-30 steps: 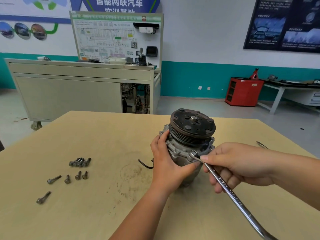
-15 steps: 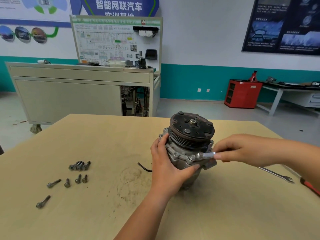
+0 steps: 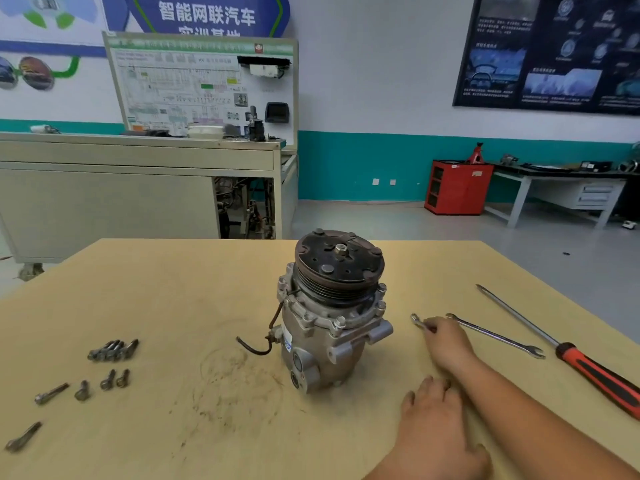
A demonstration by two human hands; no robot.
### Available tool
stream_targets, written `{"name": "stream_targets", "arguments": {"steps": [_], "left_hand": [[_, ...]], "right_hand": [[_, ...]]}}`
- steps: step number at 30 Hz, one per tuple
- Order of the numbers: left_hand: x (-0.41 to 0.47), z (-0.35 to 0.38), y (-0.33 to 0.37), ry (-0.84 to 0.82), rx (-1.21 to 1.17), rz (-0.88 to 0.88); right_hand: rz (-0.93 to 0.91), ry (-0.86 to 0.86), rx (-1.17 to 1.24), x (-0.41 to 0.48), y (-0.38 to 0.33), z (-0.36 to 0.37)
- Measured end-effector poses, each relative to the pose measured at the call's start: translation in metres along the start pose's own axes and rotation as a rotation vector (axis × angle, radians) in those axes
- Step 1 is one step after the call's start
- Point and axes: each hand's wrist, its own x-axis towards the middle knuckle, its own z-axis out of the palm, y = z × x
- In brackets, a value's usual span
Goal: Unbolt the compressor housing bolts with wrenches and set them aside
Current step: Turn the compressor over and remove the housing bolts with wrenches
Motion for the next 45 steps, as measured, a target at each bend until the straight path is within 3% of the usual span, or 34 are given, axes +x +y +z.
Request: {"name": "stream_targets", "arguments": {"steps": [2, 5, 8, 10, 12, 14, 18, 24, 28, 32, 35, 45], "left_hand": [[-0.002, 0.0, -0.004, -0.022, 0.029, 0.027], [-0.02, -0.012, -0.016, 0.173, -0.081, 0.143], [-0.049, -0.053, -0.028, 0.533, -0.401, 0.267], [-0.069, -0.076, -0.04, 0.919, -0.497, 0.311], [-0.077, -0.095, -0.045, 1.059, -0.515, 0.212], [-0.078, -0.108, -0.047, 0.991, -0.479, 0.062], [-0.076, -0.111, -0.047, 0.778, -0.333, -0.098], [-0.081, -0.12, -0.025, 0.886, -0.531, 0.05], [-0.096, -0.116, -0.032, 0.953, -0.774, 0.124], [-0.123, -0.102, -0.071, 1.108, -0.904, -0.15], [-0.153, -0.102, -0.104, 1.103, -0.863, -0.327], [-0.248, -0.139, -0.205, 1.215, -0.888, -0.75]], "right_hand": [[-0.031, 0.051, -0.047, 0.004, 0.001, 0.009], [-0.107, 0.145, 0.103, -0.01, -0.013, -0.001], [-0.24, 0.228, 0.584, -0.051, -0.04, -0.022], [-0.369, 0.144, 0.825, -0.09, -0.06, -0.035], [-0.47, -0.007, 0.923, -0.123, -0.083, -0.039], [-0.498, -0.087, 0.888, -0.14, -0.103, -0.034], [-0.533, 0.117, 0.628, -0.145, -0.12, -0.023], [-0.685, 0.249, 0.717, -0.153, -0.132, -0.043], [-0.745, 0.123, 0.802, -0.177, -0.14, -0.042], [-0.674, -0.076, 0.737, -0.197, -0.157, 0.007], [-0.595, -0.263, 0.615, -0.203, -0.184, 0.05], [-0.722, -0.529, 0.211, -0.238, -0.309, 0.177]]}}
